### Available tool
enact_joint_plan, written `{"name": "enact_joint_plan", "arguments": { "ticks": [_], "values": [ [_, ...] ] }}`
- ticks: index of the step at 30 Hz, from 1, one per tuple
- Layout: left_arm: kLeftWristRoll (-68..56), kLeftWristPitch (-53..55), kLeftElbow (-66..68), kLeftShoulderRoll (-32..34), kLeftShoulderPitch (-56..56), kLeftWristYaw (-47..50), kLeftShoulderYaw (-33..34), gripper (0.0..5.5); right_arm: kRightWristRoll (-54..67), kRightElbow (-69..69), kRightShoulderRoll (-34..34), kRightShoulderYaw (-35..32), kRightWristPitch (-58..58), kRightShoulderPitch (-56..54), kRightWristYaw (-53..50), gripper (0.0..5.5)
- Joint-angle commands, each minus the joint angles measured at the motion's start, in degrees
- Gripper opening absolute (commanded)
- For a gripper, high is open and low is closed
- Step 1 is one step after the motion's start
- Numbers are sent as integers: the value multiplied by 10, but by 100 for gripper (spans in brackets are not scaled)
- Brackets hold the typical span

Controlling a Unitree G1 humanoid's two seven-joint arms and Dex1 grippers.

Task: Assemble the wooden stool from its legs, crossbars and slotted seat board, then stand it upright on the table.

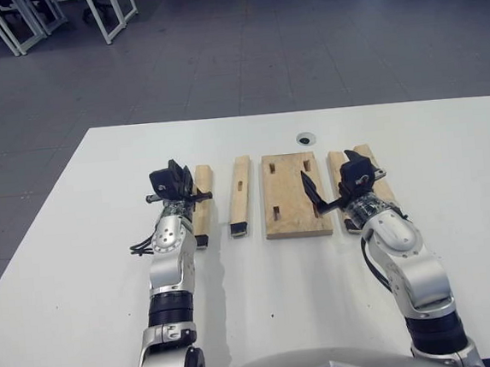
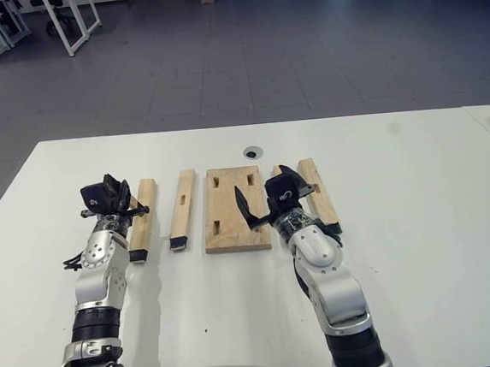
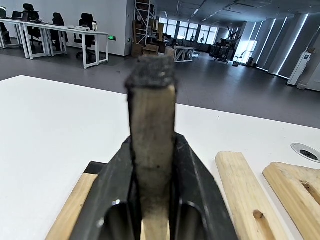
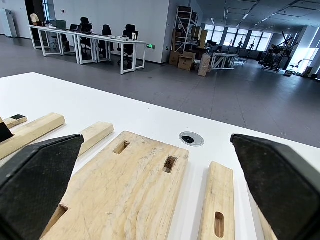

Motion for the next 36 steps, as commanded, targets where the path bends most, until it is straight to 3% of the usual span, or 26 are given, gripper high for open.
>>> {"name": "enact_joint_plan", "arguments": {
  "ticks": [1, 11, 12, 22, 36],
  "values": [
    [29, 105, -20, -12, 73, 4, -49, 42, -5, 4, 1, 0, 1, -12, 0, 550],
    [42, 167, -107, -24, 51, 30, -44, 42, -11, 7, -1, 2, 1, -18, 0, 550],
    [42, 167, -109, -26, 51, 31, -43, 80, -12, 8, -1, 2, 1, -18, 1, 550],
    [57, 185, -135, -28, 56, 36, -38, 245, -16, 2, 2, 5, 5, -15, 0, 550],
    [86, 311, -254, 9, -48, 32, -32, 245, -18, 4, 18, 15, 3, -4, -15, 550]
  ]
}}
